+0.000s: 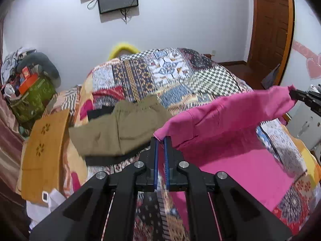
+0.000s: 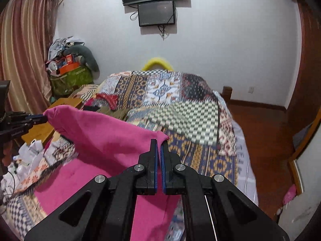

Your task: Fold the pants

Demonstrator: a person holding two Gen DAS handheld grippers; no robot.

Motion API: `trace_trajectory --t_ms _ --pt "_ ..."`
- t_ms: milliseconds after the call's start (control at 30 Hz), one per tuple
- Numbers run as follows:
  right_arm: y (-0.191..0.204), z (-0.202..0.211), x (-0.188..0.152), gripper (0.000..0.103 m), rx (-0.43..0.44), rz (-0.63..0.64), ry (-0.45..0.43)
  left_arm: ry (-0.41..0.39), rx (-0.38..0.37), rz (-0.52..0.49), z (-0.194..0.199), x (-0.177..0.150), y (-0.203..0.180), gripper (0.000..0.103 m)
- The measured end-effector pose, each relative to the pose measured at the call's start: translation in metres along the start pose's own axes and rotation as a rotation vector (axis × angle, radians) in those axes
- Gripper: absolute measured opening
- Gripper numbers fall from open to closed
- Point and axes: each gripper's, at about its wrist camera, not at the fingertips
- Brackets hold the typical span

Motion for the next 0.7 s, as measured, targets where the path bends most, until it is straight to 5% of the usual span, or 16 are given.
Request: trace_trajectory --t_ms 500,700 --pt "0.047 0.018 -0.106 0.005 0.065 -0.089 0.182 0.178 0.023 -0.042 0.013 -0.107 0.003 0.006" --pt "0.056 0.03 -0.132 0.02 0.045 -0.093 0.263 0.196 0.04 0.019 0.029 -0.113 0.02 0.018"
Point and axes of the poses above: each gripper's, at about its wrist camera, not at the fingertips, and z roughly against the way its jaws point, y to its left, x to its top, and after that the axes turned 14 degrees about z, right-handed
